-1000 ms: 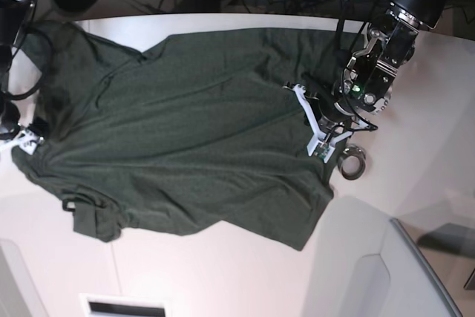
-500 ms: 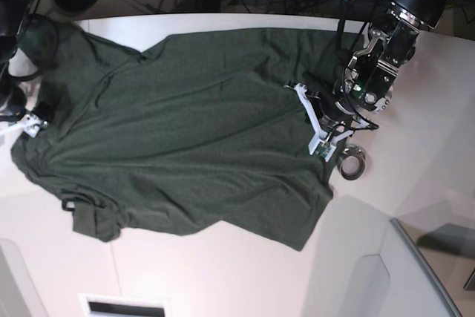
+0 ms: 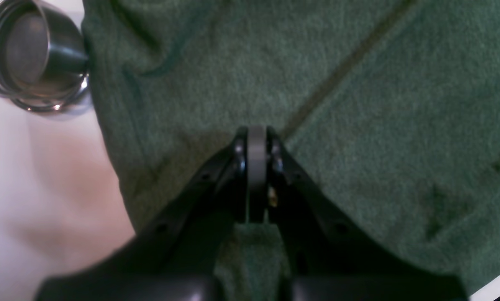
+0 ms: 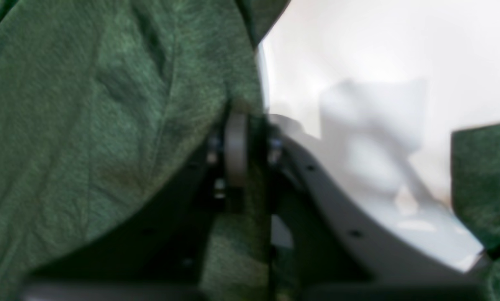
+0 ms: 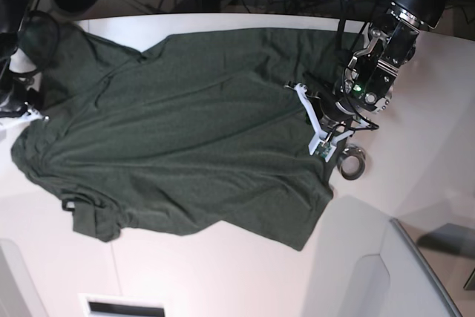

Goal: Layout the t-shirt on the table in an organized manner, then fold the t-shirt properly
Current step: 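Pull the shirt corner with the right gripper away from the left gripper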

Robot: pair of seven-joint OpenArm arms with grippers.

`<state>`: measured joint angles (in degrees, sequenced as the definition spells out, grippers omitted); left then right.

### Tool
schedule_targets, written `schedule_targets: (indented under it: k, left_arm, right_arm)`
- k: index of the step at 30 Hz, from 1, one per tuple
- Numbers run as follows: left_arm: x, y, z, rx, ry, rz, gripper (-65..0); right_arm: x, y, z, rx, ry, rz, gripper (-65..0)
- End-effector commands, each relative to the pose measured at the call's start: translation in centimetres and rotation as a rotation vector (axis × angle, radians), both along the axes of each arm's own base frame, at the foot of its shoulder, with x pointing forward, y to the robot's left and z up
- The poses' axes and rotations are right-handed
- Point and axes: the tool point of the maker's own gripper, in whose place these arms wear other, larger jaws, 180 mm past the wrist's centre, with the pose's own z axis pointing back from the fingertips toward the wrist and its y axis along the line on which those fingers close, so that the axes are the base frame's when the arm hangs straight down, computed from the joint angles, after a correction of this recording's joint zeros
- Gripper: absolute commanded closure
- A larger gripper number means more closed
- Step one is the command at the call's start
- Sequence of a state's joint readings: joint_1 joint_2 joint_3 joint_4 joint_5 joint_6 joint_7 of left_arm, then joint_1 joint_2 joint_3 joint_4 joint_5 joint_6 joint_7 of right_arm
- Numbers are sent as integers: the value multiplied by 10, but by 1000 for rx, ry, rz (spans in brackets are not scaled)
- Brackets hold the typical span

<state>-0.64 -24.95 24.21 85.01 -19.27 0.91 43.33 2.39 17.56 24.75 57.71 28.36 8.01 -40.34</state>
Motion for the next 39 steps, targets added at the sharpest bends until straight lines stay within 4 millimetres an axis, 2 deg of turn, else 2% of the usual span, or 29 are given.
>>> schedule_targets:
  k: [1, 10, 13, 17, 22, 28, 31, 34, 36, 38, 39]
  left_arm:
    - [10, 2, 9, 3, -37, -2, 0]
    - [11, 3, 10, 4, -39, -1, 0]
    - [11, 3, 10, 4, -39, -1, 0]
    - [12, 3, 10, 4, -40, -1, 0]
    - [12, 3, 10, 4, -40, -1, 0]
    - [11, 2, 10, 3, -40, -2, 0]
    - [11, 2, 10, 4, -41, -3, 0]
    - [11, 2, 10, 4, -40, -4, 0]
    - [11, 1, 10, 4, -41, -9, 0]
    - [12, 3, 12, 12, -45, -15, 0]
    - [12, 4, 12, 14, -46, -16, 0]
  right_arm:
    - [6, -7, 11, -21, -21, 10, 0]
    - [-1, -7, 36, -70, -60, 49, -8]
    - [-9, -9, 52, -65, -89, 6, -8]
    - [-31, -9, 66, -53, -66, -28, -8]
    - [-70, 6, 73, -46, -14, -31, -8]
    - [-110, 40, 64, 11, 64, -46, -8]
    - [-124, 45, 60, 26, 85, -106, -8]
    - [-114, 38, 58, -3, 35, -124, -8]
    - [-96, 19, 60, -41, -7, -131, -14]
    - [-87, 8, 55, -29, 14, -135, -26]
    - [-84, 5, 52, -15, 35, -134, -51]
